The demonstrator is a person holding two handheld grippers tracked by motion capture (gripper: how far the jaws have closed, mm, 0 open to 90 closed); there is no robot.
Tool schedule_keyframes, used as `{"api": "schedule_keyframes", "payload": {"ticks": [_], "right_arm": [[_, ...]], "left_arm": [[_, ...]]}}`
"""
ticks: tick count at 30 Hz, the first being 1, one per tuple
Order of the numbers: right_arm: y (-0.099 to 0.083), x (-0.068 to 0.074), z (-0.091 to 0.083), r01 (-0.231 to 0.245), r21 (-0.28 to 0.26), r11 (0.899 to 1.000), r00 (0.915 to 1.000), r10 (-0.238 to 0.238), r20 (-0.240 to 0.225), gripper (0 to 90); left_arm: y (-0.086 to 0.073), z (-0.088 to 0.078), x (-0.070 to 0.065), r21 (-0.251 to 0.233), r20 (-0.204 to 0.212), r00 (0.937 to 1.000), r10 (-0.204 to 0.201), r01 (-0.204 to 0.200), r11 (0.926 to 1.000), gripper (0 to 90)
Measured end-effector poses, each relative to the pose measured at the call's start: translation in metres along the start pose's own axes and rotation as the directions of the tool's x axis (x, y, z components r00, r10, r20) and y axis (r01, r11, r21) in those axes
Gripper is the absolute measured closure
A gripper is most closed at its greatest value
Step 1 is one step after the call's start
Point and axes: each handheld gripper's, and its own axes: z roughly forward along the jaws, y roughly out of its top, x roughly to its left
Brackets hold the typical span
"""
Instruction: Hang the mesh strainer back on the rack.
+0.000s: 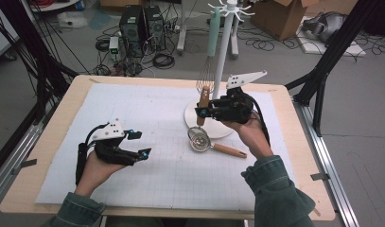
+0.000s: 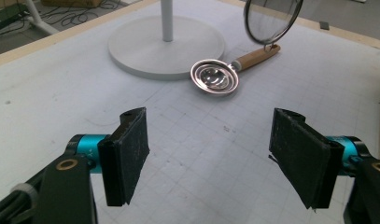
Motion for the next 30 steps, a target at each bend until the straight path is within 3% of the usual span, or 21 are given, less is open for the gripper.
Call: {"api": "schedule_keyframes", "payload": {"ticks": [17,30], "right_arm": [[0.037,-0.019,-0.020,0.015,-0.007,1.000,0.9993,-0.015,0.034,72.2],[0.060,-0.034,-0.037,0.006,-0.031,1.000,0.9986,-0.004,0.053,72.2]], "left_arm": [[-0.007,-0.010,0.011,0.032,-0.049,0.9988,-0.001,0.003,0.9995,22.7],[-0.008,-0.010,0.013,0.045,-0.047,0.9988,-0.009,0.011,0.9989,17.9]]}}
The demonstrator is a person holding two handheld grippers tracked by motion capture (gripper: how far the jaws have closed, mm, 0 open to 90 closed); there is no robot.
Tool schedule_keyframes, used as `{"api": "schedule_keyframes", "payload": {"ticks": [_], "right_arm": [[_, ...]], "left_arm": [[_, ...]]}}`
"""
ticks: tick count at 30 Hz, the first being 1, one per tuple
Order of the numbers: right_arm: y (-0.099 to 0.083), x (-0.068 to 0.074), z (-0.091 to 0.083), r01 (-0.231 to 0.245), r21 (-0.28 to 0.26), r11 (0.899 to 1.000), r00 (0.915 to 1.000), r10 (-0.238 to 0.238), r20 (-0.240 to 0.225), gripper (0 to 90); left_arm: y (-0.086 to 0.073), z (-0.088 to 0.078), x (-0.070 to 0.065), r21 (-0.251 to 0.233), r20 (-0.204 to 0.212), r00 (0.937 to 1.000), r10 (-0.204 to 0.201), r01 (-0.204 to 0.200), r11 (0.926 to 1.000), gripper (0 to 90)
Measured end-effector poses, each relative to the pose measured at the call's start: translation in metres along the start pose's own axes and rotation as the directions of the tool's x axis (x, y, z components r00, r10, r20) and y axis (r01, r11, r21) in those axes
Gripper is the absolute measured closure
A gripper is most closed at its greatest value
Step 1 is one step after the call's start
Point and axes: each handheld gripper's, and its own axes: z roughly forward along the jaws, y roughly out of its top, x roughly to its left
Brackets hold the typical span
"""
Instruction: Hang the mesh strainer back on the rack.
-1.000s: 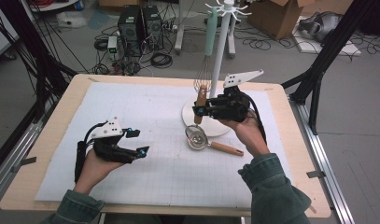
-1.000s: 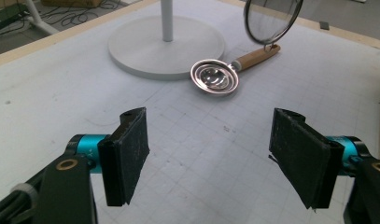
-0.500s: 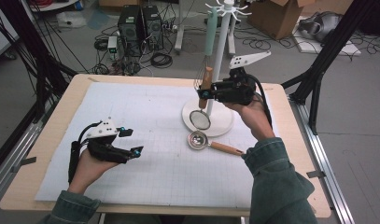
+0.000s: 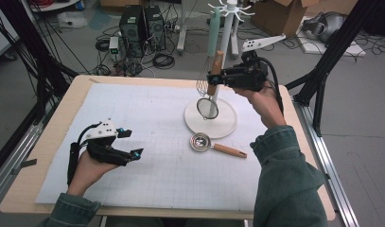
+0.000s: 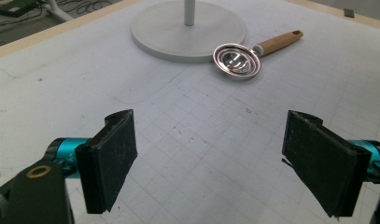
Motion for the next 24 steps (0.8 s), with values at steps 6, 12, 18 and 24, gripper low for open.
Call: {"api": "schedule_keyframes", "payload": {"ticks": [6,12,18,24], "right_arm": [[0.014,-0.005,-0.006,0.013,-0.007,1.000,0.9999,-0.013,0.005,72.2],[0.025,-0.008,-0.009,0.014,0.002,1.000,0.9998,-0.014,0.013,72.2],[0.039,-0.011,-0.014,0.015,-0.005,1.000,0.9996,-0.015,0.022,72.2],[0.052,-0.015,-0.015,0.016,-0.010,1.000,0.9993,-0.015,0.035,72.2]], "left_arm": [[-0.004,0.003,0.003,0.024,-0.012,0.9999,0.000,0.000,0.9997,15.3],[-0.005,0.004,0.003,0.024,-0.012,0.9999,-0.004,0.004,0.9997,13.9],[-0.004,0.003,0.003,0.025,-0.025,0.9997,-0.007,0.007,0.9997,11.3],[-0.007,0.003,0.005,0.037,-0.036,0.9992,-0.016,0.017,0.9992,9.5]]}}
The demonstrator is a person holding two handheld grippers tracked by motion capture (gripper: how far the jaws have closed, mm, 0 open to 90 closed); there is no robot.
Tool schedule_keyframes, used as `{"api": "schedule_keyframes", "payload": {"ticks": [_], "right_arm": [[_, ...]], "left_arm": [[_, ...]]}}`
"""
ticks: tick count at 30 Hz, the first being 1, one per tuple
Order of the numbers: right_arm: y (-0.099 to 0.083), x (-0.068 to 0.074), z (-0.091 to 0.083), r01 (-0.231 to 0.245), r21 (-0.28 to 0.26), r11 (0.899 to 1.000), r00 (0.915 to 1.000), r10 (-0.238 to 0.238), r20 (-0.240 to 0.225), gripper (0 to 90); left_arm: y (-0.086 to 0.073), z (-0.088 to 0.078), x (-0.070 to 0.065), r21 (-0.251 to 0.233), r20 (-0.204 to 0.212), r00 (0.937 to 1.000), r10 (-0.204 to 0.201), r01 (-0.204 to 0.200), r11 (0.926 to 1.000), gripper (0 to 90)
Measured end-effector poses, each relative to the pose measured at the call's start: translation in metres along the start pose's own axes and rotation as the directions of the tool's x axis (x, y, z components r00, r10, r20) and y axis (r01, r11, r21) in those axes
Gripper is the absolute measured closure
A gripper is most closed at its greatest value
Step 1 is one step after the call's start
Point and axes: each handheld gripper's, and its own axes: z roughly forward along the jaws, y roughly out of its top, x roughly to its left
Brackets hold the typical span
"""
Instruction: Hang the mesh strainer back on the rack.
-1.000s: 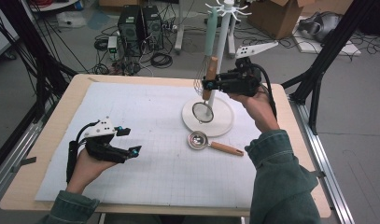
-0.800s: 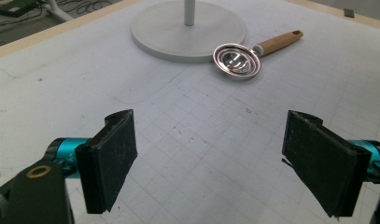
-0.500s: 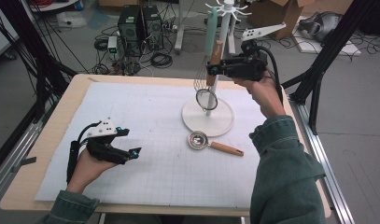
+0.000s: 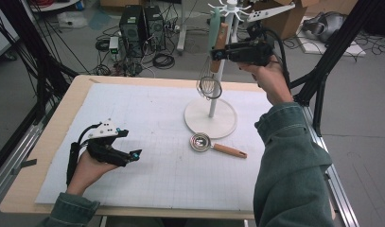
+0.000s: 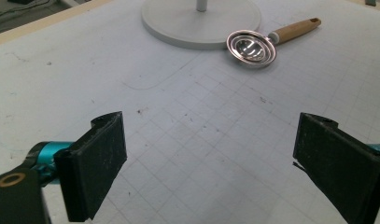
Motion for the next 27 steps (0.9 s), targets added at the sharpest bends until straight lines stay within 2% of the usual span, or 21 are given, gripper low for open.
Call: {"api": "schedule_keyframes", "payload": {"ticks": [6,12,16,27], "right_arm": [[0.014,-0.004,0.002,-0.007,0.012,1.000,0.9999,0.007,0.010,72.2],[0.022,-0.009,0.000,-0.026,0.023,0.999,0.9991,0.025,0.034,72.2],[0.026,-0.011,0.000,-0.036,0.024,0.999,0.9988,0.036,0.033,72.2],[0.023,-0.019,0.003,-0.072,0.034,0.997,0.9964,0.070,0.048,72.1]], "left_arm": [[0.001,-0.001,0.001,-0.004,-0.013,0.9999,0.000,0.000,1.0000,6.7],[0.001,-0.002,0.002,-0.006,-0.013,0.9999,0.000,0.000,1.0000,6.5],[0.002,-0.003,0.001,-0.006,-0.018,0.9998,0.005,-0.005,1.0000,6.5],[0.002,-0.004,0.001,-0.009,-0.014,0.9999,0.004,-0.004,1.0000,6.5]]}}
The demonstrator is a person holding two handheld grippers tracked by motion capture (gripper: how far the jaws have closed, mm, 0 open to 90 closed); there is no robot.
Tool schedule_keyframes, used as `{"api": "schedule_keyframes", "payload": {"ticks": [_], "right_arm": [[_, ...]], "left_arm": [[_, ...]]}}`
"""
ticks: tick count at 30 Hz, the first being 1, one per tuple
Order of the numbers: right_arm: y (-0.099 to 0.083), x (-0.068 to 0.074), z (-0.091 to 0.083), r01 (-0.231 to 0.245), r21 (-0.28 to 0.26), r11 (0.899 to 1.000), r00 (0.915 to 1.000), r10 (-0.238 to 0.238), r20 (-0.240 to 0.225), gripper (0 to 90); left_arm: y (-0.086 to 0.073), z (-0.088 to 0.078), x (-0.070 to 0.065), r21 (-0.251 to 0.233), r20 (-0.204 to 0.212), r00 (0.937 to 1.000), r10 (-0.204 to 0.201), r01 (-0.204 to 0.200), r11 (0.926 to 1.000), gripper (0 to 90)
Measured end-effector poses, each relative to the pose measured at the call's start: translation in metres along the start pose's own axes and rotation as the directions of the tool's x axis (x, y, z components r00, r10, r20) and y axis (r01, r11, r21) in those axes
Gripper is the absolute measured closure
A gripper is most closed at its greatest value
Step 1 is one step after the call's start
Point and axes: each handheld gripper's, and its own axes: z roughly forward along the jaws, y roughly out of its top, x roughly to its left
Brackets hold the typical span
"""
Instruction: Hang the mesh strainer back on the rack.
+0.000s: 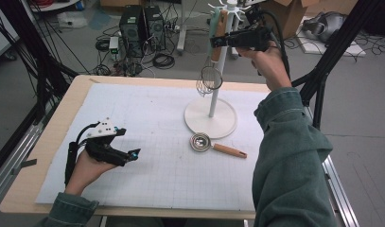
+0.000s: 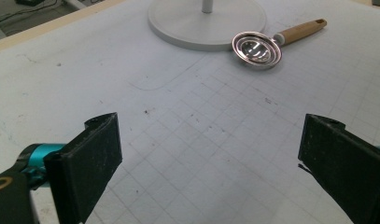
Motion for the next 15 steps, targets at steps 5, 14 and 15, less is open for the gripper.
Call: {"api": "schedule_keyframes", "payload": {"ticks": [5,14,15], "right_arm": [[-0.0030,-0.0018,-0.0015,-0.011,-0.017,1.000,0.9999,0.011,0.005,72.0],[-0.0074,-0.0043,-0.0045,-0.014,-0.023,1.000,0.9994,0.015,0.031,71.5],[-0.0079,-0.0041,-0.0048,-0.016,-0.024,1.000,0.9992,0.017,0.035,71.3]], "left_arm": [[-0.0001,0.0005,-0.0013,-0.004,0.006,1.0000,-0.002,0.002,1.0000,6.5],[0.0010,0.0000,-0.0022,-0.008,0.005,1.0000,0.005,-0.005,1.0000,6.5],[0.0009,0.0001,-0.0021,-0.009,0.005,1.0000,0.005,-0.005,1.0000,6.5]]}}
